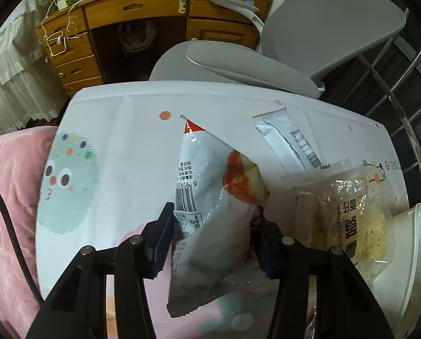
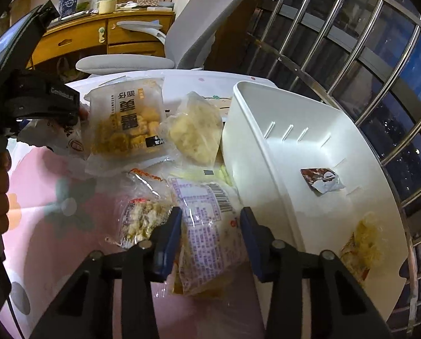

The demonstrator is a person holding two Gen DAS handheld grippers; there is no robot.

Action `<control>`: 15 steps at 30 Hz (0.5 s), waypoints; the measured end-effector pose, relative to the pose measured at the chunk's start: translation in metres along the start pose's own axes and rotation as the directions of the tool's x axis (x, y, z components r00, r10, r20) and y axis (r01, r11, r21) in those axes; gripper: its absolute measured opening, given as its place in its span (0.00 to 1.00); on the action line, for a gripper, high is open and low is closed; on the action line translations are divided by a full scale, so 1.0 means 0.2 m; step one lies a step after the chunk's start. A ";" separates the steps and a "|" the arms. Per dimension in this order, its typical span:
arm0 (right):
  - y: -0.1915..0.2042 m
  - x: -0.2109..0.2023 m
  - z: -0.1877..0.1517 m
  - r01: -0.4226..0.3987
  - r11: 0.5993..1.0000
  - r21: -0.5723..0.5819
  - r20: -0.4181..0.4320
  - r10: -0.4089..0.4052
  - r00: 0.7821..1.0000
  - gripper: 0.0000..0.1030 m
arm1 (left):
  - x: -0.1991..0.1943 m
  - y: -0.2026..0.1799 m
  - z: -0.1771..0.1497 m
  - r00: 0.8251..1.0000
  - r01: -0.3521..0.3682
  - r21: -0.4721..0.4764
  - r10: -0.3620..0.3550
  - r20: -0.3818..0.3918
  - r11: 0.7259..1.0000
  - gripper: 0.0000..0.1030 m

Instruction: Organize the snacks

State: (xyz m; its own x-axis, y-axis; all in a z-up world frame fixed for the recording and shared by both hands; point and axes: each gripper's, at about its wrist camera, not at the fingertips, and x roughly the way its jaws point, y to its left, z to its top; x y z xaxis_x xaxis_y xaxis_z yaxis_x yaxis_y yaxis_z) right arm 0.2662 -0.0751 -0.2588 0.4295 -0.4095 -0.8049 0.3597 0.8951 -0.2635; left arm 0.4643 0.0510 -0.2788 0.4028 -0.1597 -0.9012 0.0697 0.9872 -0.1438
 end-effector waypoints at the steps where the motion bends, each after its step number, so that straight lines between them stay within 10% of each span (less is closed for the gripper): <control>1: 0.00 -0.01 0.00 -0.015 1.000 -0.003 -0.001 0.015 1.000 0.29 | -0.02 0.01 0.00 1.000 0.001 0.000 -0.001 0.006 1.000 0.48; 8: 0.00 -0.08 -0.01 -0.078 0.995 -0.055 -0.003 0.078 0.997 0.04 | -0.21 0.09 -0.06 1.000 -0.025 -0.015 0.025 0.001 1.000 0.48; 15: -0.02 -0.16 -0.03 -0.180 0.982 -0.064 -0.046 0.178 0.983 0.01 | -0.51 0.18 -0.24 0.999 -0.033 -0.002 0.033 0.018 0.999 0.48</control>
State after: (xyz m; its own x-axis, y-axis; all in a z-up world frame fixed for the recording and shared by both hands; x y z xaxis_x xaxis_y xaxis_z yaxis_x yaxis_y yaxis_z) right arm 0.2456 -0.0652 -0.2360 0.4478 -0.2355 -0.8626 0.2226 0.9637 -0.1475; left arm 0.3824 0.1036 -0.2114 0.4211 -0.1269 -0.8981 0.0547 0.9919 -0.1146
